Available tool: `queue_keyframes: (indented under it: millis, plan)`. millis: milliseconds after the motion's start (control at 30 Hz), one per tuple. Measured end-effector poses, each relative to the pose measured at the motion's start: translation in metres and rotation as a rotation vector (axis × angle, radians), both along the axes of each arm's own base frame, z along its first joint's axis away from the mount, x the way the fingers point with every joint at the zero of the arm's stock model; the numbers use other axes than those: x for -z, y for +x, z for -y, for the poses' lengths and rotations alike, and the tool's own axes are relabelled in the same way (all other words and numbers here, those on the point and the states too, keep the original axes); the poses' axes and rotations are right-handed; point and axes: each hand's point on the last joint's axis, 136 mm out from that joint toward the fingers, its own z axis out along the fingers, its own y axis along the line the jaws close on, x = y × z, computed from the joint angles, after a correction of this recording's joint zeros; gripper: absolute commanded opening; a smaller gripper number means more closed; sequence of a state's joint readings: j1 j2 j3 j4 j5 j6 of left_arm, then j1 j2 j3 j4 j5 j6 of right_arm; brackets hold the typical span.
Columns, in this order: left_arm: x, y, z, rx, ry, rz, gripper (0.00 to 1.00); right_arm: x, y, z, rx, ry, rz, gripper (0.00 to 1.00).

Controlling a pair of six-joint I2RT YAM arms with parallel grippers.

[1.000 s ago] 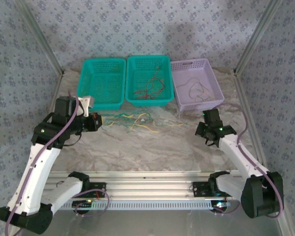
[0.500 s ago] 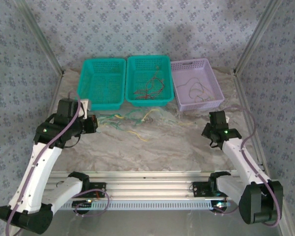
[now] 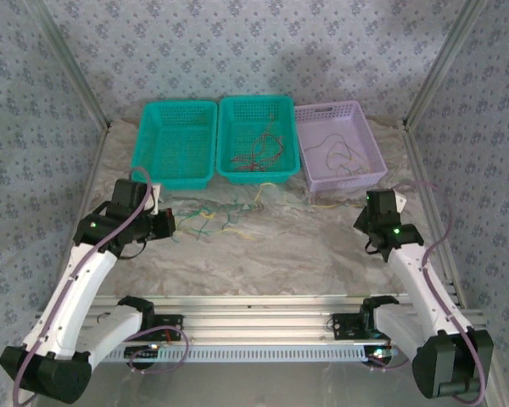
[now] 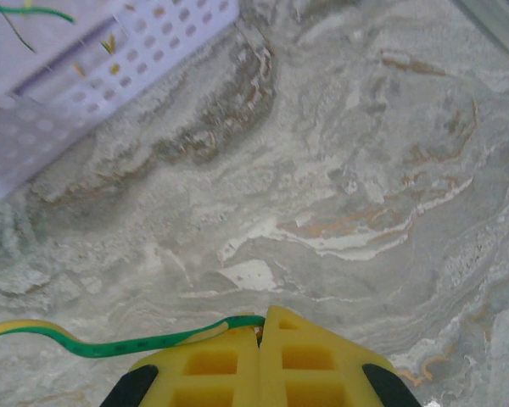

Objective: Untangle the cables

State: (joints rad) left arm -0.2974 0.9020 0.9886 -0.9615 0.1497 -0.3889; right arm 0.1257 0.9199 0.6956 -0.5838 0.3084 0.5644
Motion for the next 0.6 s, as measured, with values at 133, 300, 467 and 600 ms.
queue_keyframes:
  millis: [133, 300, 467, 600]
  plan:
    - [0.006, -0.002, 0.007, 0.024, -0.004, -0.014, 0.0, -0.033, 0.007, -0.001, -0.005, -0.016, 0.074, 0.0]
    - [0.008, -0.001, 0.01, 0.039, 0.009, -0.014, 0.0, -0.081, 0.015, 0.0, 0.003, -0.033, 0.183, 0.0]
    - [0.018, -0.002, 0.01, 0.041, 0.021, -0.029, 0.0, -0.121, 0.019, 0.005, 0.03, -0.041, 0.271, 0.0]
    - [0.023, -0.001, 0.009, 0.04, 0.035, -0.04, 0.0, -0.153, 0.02, 0.009, 0.056, -0.048, 0.341, 0.0]
